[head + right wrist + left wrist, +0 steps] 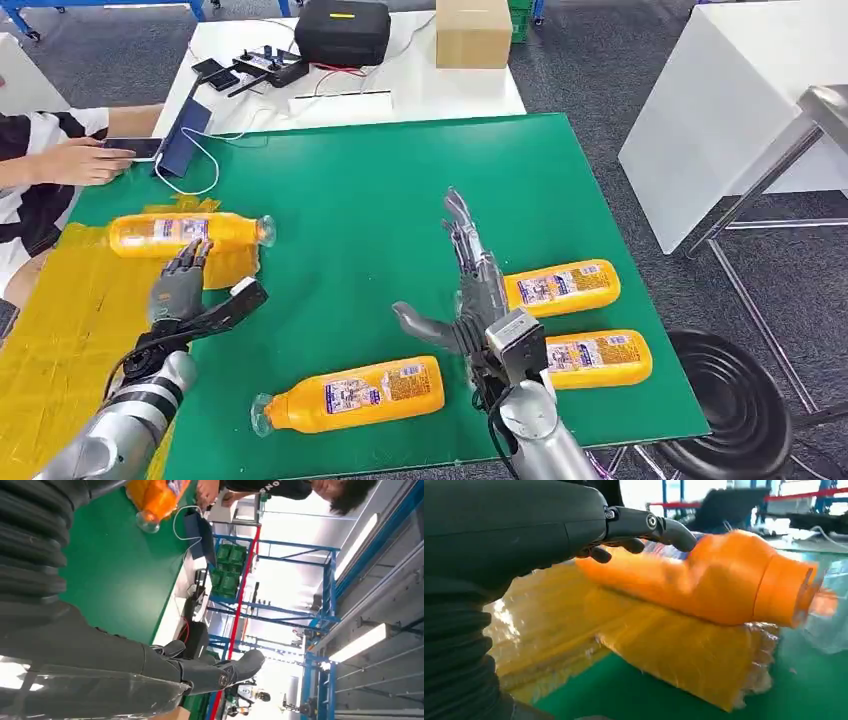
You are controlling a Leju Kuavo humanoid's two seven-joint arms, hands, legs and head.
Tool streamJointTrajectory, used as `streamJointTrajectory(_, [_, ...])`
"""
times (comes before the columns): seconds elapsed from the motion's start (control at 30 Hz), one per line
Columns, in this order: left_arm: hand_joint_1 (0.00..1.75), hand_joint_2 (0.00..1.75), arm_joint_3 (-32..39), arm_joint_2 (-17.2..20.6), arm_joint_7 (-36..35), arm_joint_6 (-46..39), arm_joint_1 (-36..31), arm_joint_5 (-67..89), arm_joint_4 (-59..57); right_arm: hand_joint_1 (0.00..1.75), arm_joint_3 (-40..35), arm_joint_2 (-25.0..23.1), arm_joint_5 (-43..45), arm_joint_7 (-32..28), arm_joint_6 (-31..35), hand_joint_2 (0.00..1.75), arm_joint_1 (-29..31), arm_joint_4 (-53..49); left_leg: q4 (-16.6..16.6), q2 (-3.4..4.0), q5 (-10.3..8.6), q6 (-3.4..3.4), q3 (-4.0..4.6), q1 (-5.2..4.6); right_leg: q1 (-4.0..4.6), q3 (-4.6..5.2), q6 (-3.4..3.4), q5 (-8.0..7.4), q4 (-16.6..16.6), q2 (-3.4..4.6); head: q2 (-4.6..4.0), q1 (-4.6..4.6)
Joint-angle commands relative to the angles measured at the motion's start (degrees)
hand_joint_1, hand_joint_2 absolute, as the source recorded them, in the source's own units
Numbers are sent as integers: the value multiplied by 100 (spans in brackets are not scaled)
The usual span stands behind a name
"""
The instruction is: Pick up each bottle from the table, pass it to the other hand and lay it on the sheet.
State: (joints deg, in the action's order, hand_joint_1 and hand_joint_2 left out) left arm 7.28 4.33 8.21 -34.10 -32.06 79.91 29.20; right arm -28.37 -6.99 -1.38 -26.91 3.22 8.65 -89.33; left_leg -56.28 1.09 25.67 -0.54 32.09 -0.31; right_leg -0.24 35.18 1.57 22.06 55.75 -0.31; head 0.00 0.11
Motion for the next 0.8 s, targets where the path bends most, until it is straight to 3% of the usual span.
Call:
streamJointTrajectory(0.03, [0, 175, 982, -389, 1591, 771, -196, -2021, -103, 0, -50, 38, -184, 27, -75, 175, 226, 419, -4, -16, 13, 5, -26, 12, 10, -34, 1, 11, -5, -4, 0, -2])
streamJointTrajectory(0.1, [0, 175, 1219, -545, 2390, 1417, -80, -3278, 418, 0, -199, 96, -665, 67, 41, 175, 271, 496, -2, -13, 5, 3, -11, 6, 4, -17, 1, 5, -4, -5, 0, 0])
streamJointTrajectory(0.17, [0, 175, 1123, -555, 2321, 1493, -32, -3350, 593, 0, -207, 73, -687, 65, 46, 175, 276, 547, -15, -27, 25, 9, -40, 20, 17, -53, 0, 22, 1, -8, 0, -2])
streamJointTrajectory(0.3, [0, 175, 1123, -555, 2321, 1493, -32, -3350, 593, 0, -207, 73, -687, 65, 46, 175, 276, 547, -4, -14, 14, 7, -27, 12, 10, -34, -1, 11, -5, -1, 0, 0])
streamJointTrajectory(0.43, [0, 175, 975, -720, 2809, 1991, 211, -4694, 1762, 0, -645, 184, -1968, 269, 366, 175, 429, 710, -3, -7, 6, 3, -9, 8, 6, -15, 1, 3, -4, 1, 0, 0])
streamJointTrajectory(0.6, [0, 175, 366, -791, 2456, 2370, 553, -5545, 3362, 0, -1295, 443, -3295, 710, 420, 175, 686, 1078, -12, -10, 17, 4, -18, 16, 13, -27, 2, 11, -2, 2, 0, 0])
streamJointTrajectory(0.8, [0, 175, 95, -844, 2411, 2395, 677, -5666, 3722, 0, -1640, 682, -3842, 862, 348, 175, 811, 1298, -2, -12, 9, 1, -17, 10, 8, -26, 4, 5, -8, -3, 0, 0])
